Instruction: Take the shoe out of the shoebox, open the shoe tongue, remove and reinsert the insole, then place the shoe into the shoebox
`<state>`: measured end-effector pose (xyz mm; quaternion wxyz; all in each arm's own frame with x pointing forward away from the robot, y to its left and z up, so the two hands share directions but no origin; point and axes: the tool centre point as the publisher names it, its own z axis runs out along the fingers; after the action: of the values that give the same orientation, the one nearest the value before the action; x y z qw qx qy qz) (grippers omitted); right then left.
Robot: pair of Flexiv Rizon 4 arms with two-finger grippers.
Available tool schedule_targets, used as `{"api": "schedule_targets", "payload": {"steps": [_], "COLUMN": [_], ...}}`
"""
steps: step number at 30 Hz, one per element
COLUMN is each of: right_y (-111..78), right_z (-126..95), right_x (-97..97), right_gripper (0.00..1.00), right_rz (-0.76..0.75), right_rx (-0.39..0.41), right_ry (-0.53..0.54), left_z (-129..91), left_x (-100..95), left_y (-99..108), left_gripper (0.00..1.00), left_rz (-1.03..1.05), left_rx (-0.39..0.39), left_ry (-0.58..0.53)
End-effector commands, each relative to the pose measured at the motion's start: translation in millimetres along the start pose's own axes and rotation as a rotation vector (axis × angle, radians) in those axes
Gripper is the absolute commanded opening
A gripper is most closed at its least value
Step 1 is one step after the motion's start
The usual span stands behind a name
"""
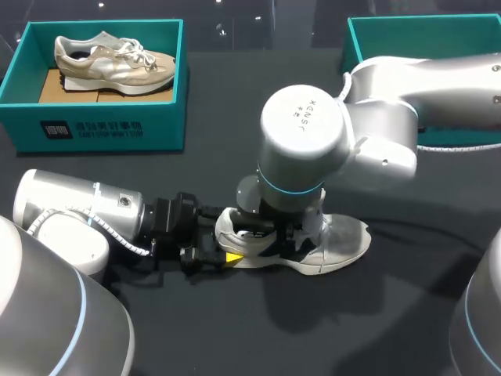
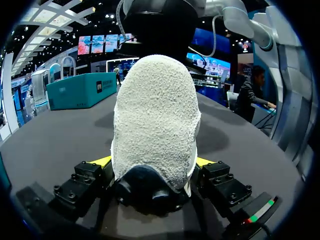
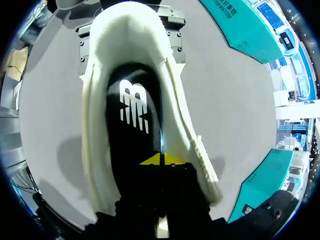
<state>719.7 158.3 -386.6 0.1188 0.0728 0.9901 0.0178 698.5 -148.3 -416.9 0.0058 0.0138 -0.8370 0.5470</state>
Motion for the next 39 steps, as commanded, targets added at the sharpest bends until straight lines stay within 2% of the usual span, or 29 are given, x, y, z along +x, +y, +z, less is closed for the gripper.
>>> {"api": "schedule_targets", "payload": {"steps": [1, 2, 4, 7, 19, 26, 30, 32, 33, 39], "right_y": [-3.8, -3.8, -4.2, -3.8, 3.7, 3.1, 1.4, -0.5, -1.5, -4.0], "right_z": [3.2, 4.7, 7.3, 10.3, 32.8, 39.1, 38.1, 37.1, 36.2, 24.2], "right_x": [-0.2, -0.3, -0.1, 0.2, 8.5, 22.8, 31.0, 33.5, 34.6, 38.4], "right_gripper": [0.22, 0.3, 0.39, 0.41, 0.39, 0.31, 0.15, 0.02, 0.0, 0.0], "right_rz": [-0.006, -0.006, -0.006, -0.005, -0.033, -0.052, -0.052, -0.049, -0.046, -0.033], "right_rx": [-0.01, -0.008, -0.007, -0.007, 0.001, 0.0, 0.001, -0.003, -0.002, -0.009], "right_ry": [0.013, 0.016, 0.023, 0.034, 0.15, 0.237, 0.258, 0.264, 0.266, 0.245], "left_z": [0.5, 0.5, 0.5, 0.5, 0.5, 0.5, 0.5, 0.5, 0.5, 0.5], "left_x": [-1.0, -1.0, -1.0, -1.0, -1.0, -1.0, -1.0, -1.0, -1.0, -1.0], "left_y": [4.6, 4.6, 4.6, 4.6, 4.6, 4.6, 4.6, 4.6, 4.6, 4.6], "left_gripper": [0.0, 0.0, 0.0, 0.0, 0.0, 0.0, 0.0, 0.0, 0.0, 0.0], "left_rz": [0.001, 0.001, 0.001, 0.001, 0.001, 0.001, 0.001, 0.001, 0.001, 0.001], "left_rx": [-0.003, -0.003, -0.003, -0.003, -0.003, -0.003, -0.003, -0.003, -0.003, -0.003], "left_ry": [0.0, 0.0, 0.0, 0.0, 0.0, 0.0, 0.0, 0.0, 0.0, 0.0]}}
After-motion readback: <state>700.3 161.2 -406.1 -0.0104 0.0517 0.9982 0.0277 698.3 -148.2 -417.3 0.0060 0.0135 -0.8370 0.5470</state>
